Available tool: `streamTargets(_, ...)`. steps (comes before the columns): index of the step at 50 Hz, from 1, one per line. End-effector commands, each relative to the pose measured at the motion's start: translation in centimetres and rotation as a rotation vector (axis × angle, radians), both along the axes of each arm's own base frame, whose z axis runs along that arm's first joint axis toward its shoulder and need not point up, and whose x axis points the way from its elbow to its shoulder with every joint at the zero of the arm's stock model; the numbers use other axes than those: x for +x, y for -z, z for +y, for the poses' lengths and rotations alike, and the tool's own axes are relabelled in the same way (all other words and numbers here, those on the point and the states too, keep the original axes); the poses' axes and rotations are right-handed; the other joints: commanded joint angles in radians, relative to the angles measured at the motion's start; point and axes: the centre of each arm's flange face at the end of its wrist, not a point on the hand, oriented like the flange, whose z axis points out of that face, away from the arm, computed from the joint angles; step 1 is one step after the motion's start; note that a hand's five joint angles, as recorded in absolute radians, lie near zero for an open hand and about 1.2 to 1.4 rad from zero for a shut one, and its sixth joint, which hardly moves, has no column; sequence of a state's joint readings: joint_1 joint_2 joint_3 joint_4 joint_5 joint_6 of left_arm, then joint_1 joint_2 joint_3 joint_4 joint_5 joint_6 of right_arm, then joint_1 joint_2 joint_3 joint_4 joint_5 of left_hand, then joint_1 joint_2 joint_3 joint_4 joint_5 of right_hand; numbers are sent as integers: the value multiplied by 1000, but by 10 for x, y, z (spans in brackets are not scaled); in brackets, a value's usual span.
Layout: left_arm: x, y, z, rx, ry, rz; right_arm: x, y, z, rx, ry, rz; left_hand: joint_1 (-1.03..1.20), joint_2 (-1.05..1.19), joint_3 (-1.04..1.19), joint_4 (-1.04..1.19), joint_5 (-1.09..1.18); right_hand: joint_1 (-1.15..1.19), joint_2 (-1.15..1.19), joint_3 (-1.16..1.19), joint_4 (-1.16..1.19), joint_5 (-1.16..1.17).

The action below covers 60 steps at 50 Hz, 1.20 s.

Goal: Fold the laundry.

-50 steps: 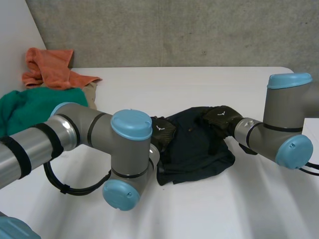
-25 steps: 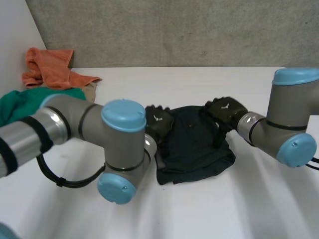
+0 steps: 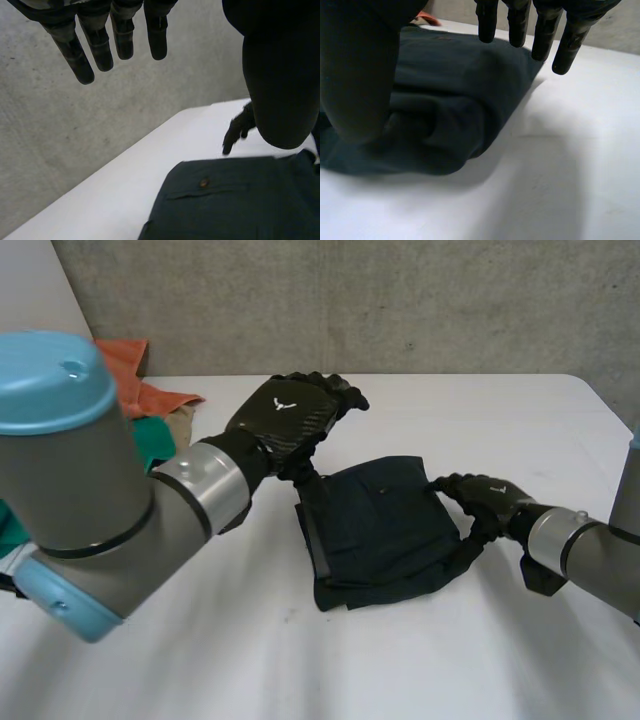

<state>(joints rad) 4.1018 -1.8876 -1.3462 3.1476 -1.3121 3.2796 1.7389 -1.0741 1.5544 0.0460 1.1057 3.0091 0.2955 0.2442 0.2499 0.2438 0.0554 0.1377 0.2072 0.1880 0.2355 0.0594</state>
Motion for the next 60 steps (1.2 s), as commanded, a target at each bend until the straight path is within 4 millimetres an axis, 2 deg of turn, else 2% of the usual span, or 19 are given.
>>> streamTargets(1, 10, -1, -9, 73, 5, 61, 6, 25, -3, 11, -64, -34, -64, -13, -19, -13, 1, 37, -33, -13, -61, -59)
streamTargets(5, 10, 1, -10, 88, 4, 66, 9, 31, -9, 1, -68, -39, -61, -10, -16, -10, 4, 37, -33, -13, -61, -59)
streamTargets(8, 9, 3, -10, 93, 5, 65, 9, 36, -15, 5, -65, -41, -64, -13, -19, -13, 1, 161, 92, 111, 63, 65)
streamTargets(12, 8, 4, -9, 95, 9, 64, 11, 42, -24, 5, -56, -40, -64, -13, -19, -13, 1, 466, 396, 416, 368, 370)
streamTargets(13, 8, 4, -9, 95, 8, 64, 12, 42, -26, 1, -58, -44, -64, -13, -19, -13, 1, 743, 674, 693, 645, 647)
streamTargets(17, 8, 5, -8, 96, 11, 63, 16, 36, -38, -41, -44, -71, -64, -13, -19, -13, 1, 1257, 1188, 1207, 1160, 1161)
streamTargets(19, 8, 5, -7, 97, 12, 62, 16, 32, -47, -67, -19, -90, -64, -13, -19, -13, 1, 1259, 1189, 1208, 1161, 1162)
streamTargets(23, 8, 6, -8, 100, 12, 62, 13, 20, -78, -146, 74, -136, -64, -13, -19, -13, 1, 1259, 1189, 1208, 1161, 1162)
streamTargets(28, 7, 5, -8, 96, 12, 65, 13, 14, -103, -209, 111, -137, -64, -13, -19, -13, 1, 1259, 1189, 1208, 1161, 1162)
streamTargets(31, 7, 4, -8, 93, 14, 66, 3, 11, -126, -251, 148, -138, -64, -13, -19, -13, 1, 1259, 1189, 1208, 1161, 1162)
streamTargets(33, 6, 3, -7, 91, 17, 68, -14, 11, -147, -278, 196, -135, -64, -13, -19, -13, 1, 1259, 1189, 1208, 1161, 1162)
streamTargets(41, 4, -1, -8, 77, 20, 76, -61, 12, -202, -362, 356, -108, -64, -13, -19, -13, 1, 1259, 1189, 1208, 1161, 1162)
streamTargets(43, 3, 1, -9, 81, 19, 74, -64, 14, -205, -352, 361, -104, -62, -10, -16, -10, 4, 1259, 1189, 1208, 1161, 1162)
streamTargets(47, 3, 4, -11, 87, 14, 70, -55, 27, -190, -262, 272, -83, -61, -10, -16, -10, 4, 1239, 1170, 1189, 1141, 1143)
streamTargets(49, 4, 6, -11, 93, 12, 66, -48, 26, -181, -255, 198, -68, -61, -10, -16, -10, 4, 237, 167, 186, 139, 141)
streamTargets(50, 4, 7, -10, 95, 14, 63, -46, 24, -178, -261, 179, -63, -61, -10, -16, -10, 4, 37, -33, -13, -61, -59)
streamTargets(56, 2, 11, -10, 102, 17, 58, -51, 7, -173, -344, 119, 2, -61, -10, -16, -10, 4, 37, -33, -13, -61, -59)
streamTargets(60, 1, 13, -11, 109, 18, 56, -58, 6, -176, -347, 93, 5, -61, -10, -16, -10, 4, 37, -33, -13, -61, -59)
